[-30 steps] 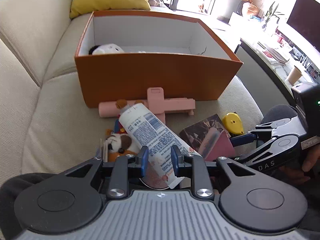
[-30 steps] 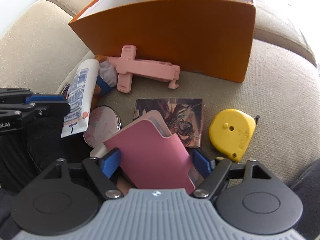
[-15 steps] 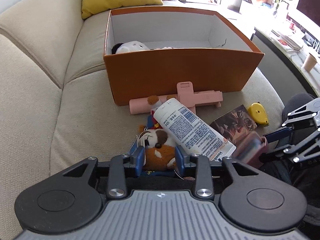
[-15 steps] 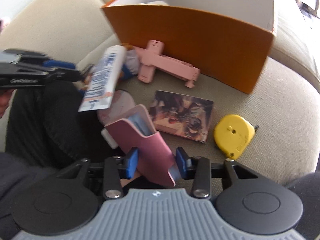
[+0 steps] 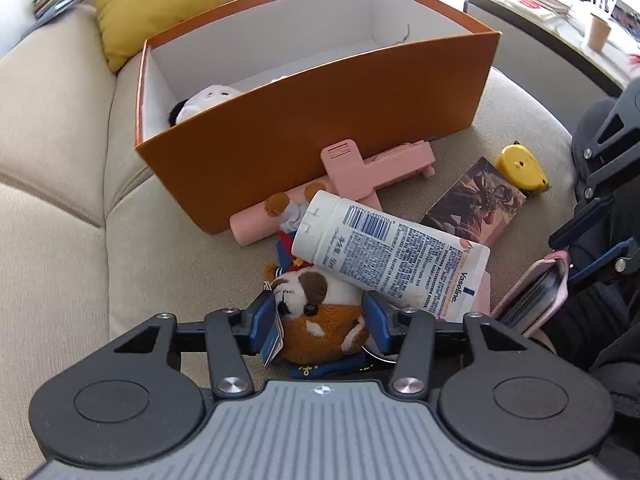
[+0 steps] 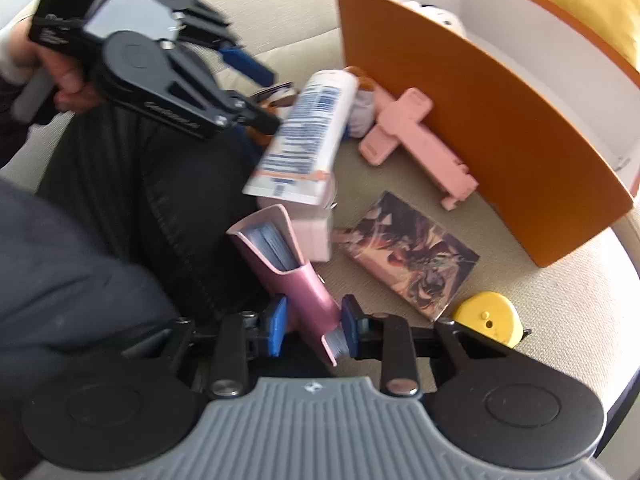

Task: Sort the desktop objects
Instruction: 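Lift the brown plush dog and pink card holder toward the box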

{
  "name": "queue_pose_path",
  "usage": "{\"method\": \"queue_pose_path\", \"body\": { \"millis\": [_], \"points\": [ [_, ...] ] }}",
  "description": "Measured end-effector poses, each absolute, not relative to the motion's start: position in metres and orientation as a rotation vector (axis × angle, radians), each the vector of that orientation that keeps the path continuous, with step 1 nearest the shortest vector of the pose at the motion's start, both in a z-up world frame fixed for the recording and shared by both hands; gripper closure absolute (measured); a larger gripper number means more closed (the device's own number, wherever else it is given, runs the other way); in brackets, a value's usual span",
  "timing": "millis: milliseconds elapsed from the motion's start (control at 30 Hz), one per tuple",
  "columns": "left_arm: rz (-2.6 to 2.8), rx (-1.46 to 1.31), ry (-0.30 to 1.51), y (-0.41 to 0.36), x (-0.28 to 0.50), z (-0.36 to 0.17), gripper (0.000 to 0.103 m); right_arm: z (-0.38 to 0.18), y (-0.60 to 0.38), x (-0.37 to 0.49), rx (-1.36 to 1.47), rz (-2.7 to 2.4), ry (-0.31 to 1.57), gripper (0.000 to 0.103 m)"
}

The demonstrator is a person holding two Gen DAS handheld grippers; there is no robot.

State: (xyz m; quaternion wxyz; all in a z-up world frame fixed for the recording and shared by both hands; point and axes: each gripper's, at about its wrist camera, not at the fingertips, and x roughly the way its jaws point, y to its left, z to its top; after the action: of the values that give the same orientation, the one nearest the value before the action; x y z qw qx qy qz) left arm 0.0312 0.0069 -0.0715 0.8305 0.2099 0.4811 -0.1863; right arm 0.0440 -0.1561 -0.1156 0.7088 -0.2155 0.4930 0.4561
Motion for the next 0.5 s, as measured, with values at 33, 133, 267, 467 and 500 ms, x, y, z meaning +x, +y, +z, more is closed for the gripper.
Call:
{"method": "queue_pose_path", "body": {
  "millis": [33,133,267,467,500],
  "points": [
    [-0.396,0.449,1.014,0.006,0.031,-0.072,0.043,-0.116,-0.154,0.043,-0.493,1.036,1.095,0.072],
    [-0.398,0.424,1.005,0.009,0.032,-0.071,0.043,-0.124,-0.143,0.040,-0.540,1.112,1.117,0.071],
    [-0.396,0.376,0.994,0.019,0.031,-0.067,0.043,-0.136,-0.124,0.039,-0.591,1.095,1.126,0.071],
    [-0.427,0.348,0.960,0.035,0.023,-0.062,0.043,-0.127,-0.133,0.042,-0.529,0.994,1.154,0.077],
    [-0.432,0.344,0.952,0.038,0.022,-0.061,0.042,-0.121,-0.140,0.044,-0.485,0.957,1.159,0.078]
  ]
}}
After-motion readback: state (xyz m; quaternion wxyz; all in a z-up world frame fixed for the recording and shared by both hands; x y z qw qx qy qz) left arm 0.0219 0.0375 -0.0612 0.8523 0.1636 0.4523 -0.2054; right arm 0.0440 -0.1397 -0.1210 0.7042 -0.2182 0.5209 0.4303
